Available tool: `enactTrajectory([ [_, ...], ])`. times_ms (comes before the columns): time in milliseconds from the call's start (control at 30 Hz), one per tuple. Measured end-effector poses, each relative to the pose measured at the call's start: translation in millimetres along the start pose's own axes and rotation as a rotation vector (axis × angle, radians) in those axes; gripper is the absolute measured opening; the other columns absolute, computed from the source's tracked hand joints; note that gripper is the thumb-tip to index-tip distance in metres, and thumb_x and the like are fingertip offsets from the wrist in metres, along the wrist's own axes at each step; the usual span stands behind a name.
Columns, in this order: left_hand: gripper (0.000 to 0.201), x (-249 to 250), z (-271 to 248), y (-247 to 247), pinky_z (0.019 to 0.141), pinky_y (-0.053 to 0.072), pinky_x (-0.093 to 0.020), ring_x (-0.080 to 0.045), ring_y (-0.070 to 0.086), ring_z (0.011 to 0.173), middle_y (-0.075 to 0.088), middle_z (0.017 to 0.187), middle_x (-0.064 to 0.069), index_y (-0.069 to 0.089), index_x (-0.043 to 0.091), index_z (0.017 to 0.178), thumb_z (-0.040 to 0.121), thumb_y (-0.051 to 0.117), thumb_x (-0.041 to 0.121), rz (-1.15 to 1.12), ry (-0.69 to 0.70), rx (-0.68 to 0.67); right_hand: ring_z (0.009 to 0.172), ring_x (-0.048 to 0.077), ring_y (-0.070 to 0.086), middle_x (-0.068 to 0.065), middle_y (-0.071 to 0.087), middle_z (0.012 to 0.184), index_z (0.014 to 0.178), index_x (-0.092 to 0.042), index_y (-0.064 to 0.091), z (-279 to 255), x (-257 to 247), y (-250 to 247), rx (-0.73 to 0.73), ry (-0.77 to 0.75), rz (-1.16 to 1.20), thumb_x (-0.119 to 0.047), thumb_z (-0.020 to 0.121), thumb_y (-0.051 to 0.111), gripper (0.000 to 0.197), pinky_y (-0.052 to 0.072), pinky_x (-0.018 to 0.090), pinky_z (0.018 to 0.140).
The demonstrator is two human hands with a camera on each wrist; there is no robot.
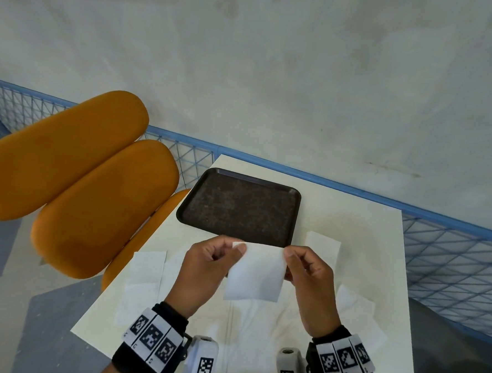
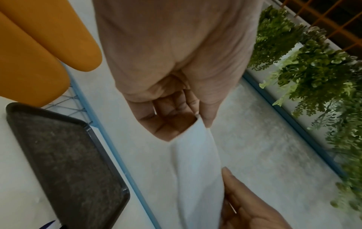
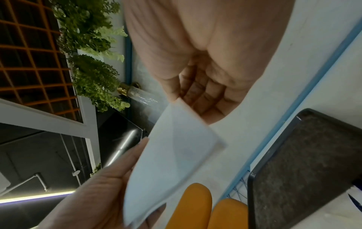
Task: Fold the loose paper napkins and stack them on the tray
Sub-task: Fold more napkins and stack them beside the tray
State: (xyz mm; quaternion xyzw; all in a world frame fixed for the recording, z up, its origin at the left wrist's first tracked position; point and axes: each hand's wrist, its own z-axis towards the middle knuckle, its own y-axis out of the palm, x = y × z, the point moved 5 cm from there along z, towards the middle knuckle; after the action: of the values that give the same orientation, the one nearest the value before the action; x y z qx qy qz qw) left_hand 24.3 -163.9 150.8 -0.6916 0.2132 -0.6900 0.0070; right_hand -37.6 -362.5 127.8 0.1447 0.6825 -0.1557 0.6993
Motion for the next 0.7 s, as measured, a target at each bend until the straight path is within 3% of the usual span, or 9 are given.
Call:
enactTrajectory([
  [100,0.046,-14.9,-0.6,10.4,0.068,0.056,-0.029,-0.032,0.067,0.085,0.063,0.083,-0.019,0.058,0.003,0.084,0.091,0.065,0.048,0.001,-0.092,-0.1,0.063,0.01,0.049,0.006,0.06,0.07,0.083,-0.019,0.071,-0.9,6.0,-1.6,0.065,0.011,-0.024,-0.018,0.098,0.062,0.017,0.045,0.031,0.063],
  [167,0.053,-21.3,-3.2,13.3,0.065,0.052,-0.026,-0.038,0.065,0.084,0.057,0.082,-0.026,0.051,-0.002,0.081,0.09,0.067,0.048,0.013,-0.121,-0.123,0.061,0.009,0.047,0.0,0.058,0.067,0.084,-0.02,0.071,0.3,10.1,-5.4,0.109,0.022,-0.027,-0.019,0.098,0.061,0.017,0.044,0.031,0.063],
  [233,0.045,-21.9,-4.3,13.8,0.064,0.053,-0.024,-0.031,0.067,0.078,0.06,0.078,-0.022,0.055,0.001,0.076,0.091,0.067,0.042,0.026,-0.133,-0.108,0.067,0.012,0.055,-0.001,0.066,0.074,0.091,-0.023,0.072,0.4,14.9,-6.7,0.103,0.057,-0.007,-0.024,0.098,0.061,0.013,0.049,0.034,0.066],
  [300,0.037,-19.1,-2.5,12.2,0.06,0.051,-0.019,-0.017,0.067,0.069,0.061,0.068,-0.011,0.057,0.015,0.063,0.094,0.067,0.033,0.005,-0.124,-0.054,0.083,0.022,0.067,0.002,0.074,0.091,0.1,-0.025,0.073,-2.1,20.1,-0.5,-0.013,0.138,0.07,-0.025,0.097,0.064,0.009,0.056,0.042,0.076],
  [367,0.039,-16.0,-0.4,12.0,0.059,0.05,-0.017,-0.007,0.066,0.067,0.062,0.062,0.003,0.06,0.028,0.056,0.095,0.066,0.028,-0.014,-0.114,-0.055,0.09,0.028,0.07,0.008,0.075,0.097,0.1,-0.021,0.074,-6.3,26.6,4.6,-0.119,0.204,0.103,-0.019,0.095,0.067,0.009,0.056,0.044,0.079],
  [433,0.035,-18.9,2.2,11.3,0.062,0.055,-0.02,-0.01,0.069,0.07,0.066,0.065,0.007,0.065,0.032,0.06,0.095,0.066,0.03,0.027,-0.106,-0.058,0.085,0.028,0.067,0.012,0.073,0.092,0.091,-0.017,0.073,-7.6,34.4,2.6,-0.133,0.216,0.069,-0.017,0.094,0.067,0.007,0.054,0.04,0.075],
  [533,0.026,-31.5,5.3,6.8,0.073,0.061,-0.027,-0.016,0.07,0.072,0.07,0.07,0.001,0.068,0.023,0.072,0.093,0.066,0.037,0.131,-0.13,-0.035,0.075,0.02,0.062,0.011,0.072,0.085,0.084,-0.015,0.073,-4.8,47.3,-4.1,-0.1,0.226,0.021,-0.014,0.093,0.069,0.01,0.052,0.031,0.07],
  [633,0.026,-42.9,3.2,7.4,0.069,0.056,-0.021,-0.009,0.067,0.065,0.069,0.065,0.004,0.067,0.027,0.068,0.092,0.068,0.035,0.15,-0.162,-0.03,0.073,0.014,0.064,0.006,0.074,0.085,0.084,-0.013,0.075,-2.9,55.3,-6.1,-0.127,0.264,0.028,-0.008,0.091,0.069,0.01,0.055,0.028,0.07],
  [700,0.015,-49.0,0.4,7.9,0.069,0.058,-0.022,-0.01,0.071,0.067,0.073,0.069,0.003,0.073,0.027,0.077,0.092,0.07,0.026,0.094,-0.2,-0.027,0.07,0.012,0.062,0.008,0.074,0.083,0.085,-0.011,0.074,0.2,62.1,-10.1,-0.136,0.281,0.012,-0.006,0.09,0.07,0.009,0.055,0.027,0.069],
])
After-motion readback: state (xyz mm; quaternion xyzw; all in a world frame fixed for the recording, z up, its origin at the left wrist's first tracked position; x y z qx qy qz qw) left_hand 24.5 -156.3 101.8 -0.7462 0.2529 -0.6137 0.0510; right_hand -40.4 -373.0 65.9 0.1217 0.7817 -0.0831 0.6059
